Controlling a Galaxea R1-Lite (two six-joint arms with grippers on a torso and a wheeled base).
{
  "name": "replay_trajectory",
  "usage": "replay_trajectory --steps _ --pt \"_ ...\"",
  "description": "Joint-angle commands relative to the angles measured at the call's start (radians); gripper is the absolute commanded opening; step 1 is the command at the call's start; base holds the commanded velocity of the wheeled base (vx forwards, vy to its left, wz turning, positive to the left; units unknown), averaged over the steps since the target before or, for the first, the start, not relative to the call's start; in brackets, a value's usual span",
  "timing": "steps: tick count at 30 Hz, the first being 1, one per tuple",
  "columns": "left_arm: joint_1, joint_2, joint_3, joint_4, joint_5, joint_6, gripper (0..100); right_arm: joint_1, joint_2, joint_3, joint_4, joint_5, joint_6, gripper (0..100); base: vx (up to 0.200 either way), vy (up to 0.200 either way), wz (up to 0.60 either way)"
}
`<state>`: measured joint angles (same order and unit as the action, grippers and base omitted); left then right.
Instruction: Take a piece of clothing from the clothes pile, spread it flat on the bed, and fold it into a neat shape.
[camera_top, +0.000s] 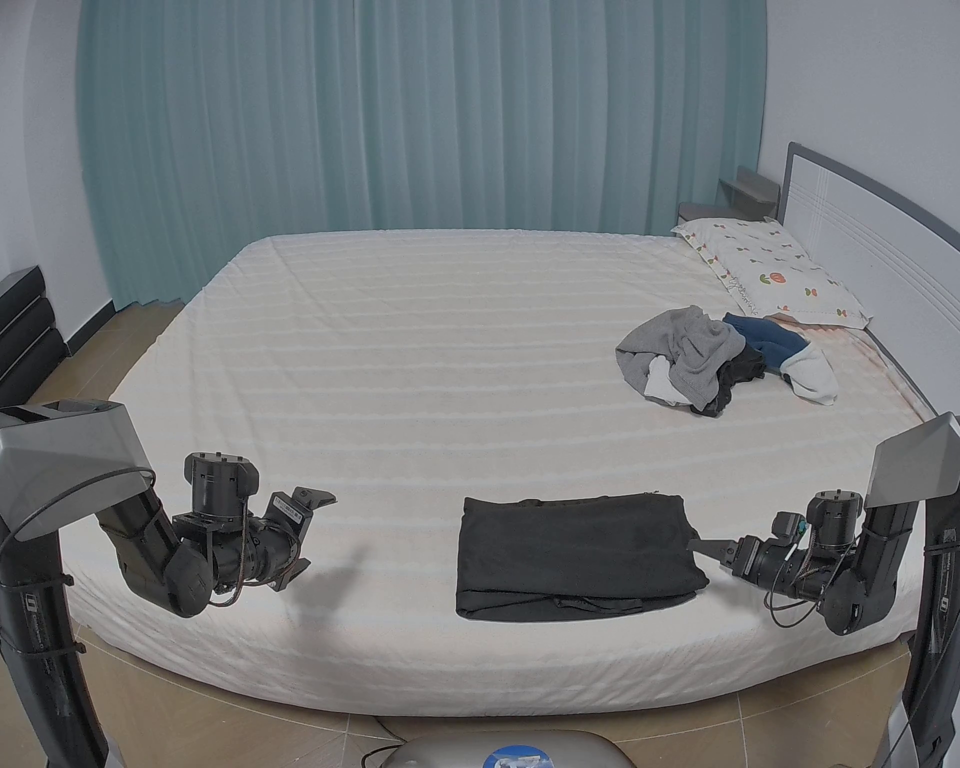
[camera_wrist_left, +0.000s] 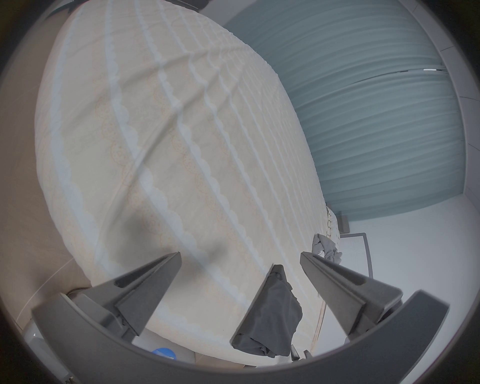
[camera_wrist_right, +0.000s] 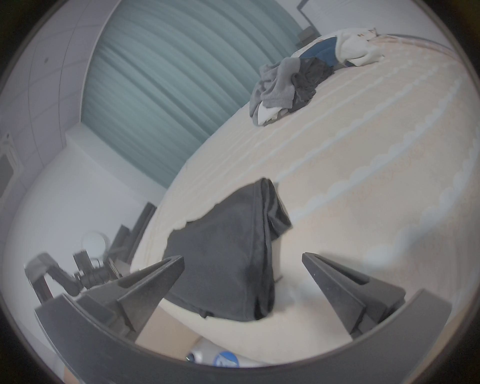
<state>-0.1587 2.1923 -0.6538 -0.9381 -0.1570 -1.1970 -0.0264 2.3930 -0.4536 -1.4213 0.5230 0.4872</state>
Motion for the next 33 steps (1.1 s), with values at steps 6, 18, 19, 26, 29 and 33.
replay_trajectory --steps 6,18,19,26,29,33 --pt "0.010 0.001 0.006 -0.022 -0.003 -0.004 100 0.019 0.051 -0.138 -0.057 -0.026 0.180 100 0.200 0.000 0.00" --pt "0.005 0.006 0.005 -0.024 -0.001 0.004 100 0.074 0.147 -0.229 -0.050 -0.104 0.186 100 0.083 0.000 0.00" --pt "0.005 0.007 0.003 -0.024 -0.001 0.004 100 0.075 0.147 -0.229 -0.050 -0.104 0.186 100 0.000 0.000 0.00" --pt "0.005 0.007 0.003 -0.024 -0.001 0.004 100 0.075 0.153 -0.231 -0.047 -0.104 0.185 0 0.000 0.000 0.00" --pt "0.005 0.007 0.003 -0.024 -0.001 0.004 100 0.079 0.158 -0.231 -0.047 -0.104 0.186 0 0.000 0.000 0.00" --pt "0.005 0.007 0.003 -0.024 -0.001 0.004 100 0.079 0.158 -0.232 -0.048 -0.106 0.186 0 0.000 0.000 0.00"
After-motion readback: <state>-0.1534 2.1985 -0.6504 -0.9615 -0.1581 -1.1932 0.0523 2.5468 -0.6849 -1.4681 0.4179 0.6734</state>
